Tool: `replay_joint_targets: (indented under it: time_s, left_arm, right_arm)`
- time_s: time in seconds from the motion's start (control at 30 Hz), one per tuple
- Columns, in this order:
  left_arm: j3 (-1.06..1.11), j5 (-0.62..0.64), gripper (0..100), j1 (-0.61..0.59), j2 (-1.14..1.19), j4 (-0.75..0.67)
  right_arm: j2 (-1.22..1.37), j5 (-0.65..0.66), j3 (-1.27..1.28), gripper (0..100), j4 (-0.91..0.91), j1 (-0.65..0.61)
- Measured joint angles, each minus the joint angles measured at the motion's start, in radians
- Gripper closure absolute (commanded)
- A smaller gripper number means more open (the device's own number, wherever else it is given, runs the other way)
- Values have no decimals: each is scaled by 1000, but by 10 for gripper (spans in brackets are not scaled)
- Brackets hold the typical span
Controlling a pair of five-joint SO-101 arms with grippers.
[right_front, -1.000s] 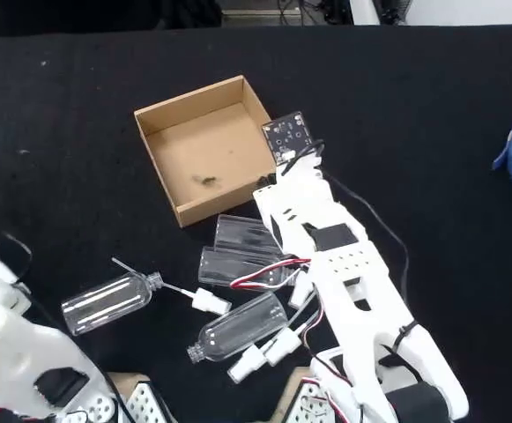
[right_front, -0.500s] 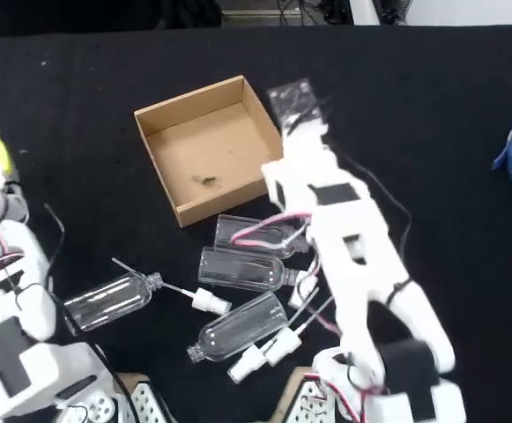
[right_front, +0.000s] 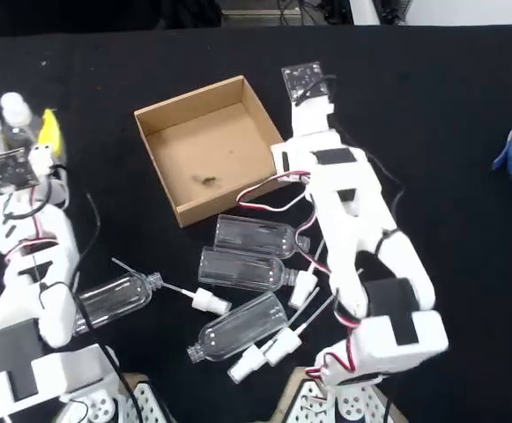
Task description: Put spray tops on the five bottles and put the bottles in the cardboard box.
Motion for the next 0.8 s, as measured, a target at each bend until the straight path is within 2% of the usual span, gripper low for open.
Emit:
replay_joint_targets:
  time_s: [0.13, 0.4, 0.57, 0.8]
  left_arm:
    - [0, 0, 971, 71, 0, 0]
    - [0, 0, 971, 221, 0, 0]
    - [0, 6, 971, 278, -2, 0]
    - [-21, 178, 971, 301, -63, 0]
  right_arm:
    - [46, 0, -21, 992, 0, 0]
    - [61, 0, -20, 988, 0, 3]
    - [-5, -2, 66, 988, -6, 3]
    - [-133, -2, 198, 988, -5, -48]
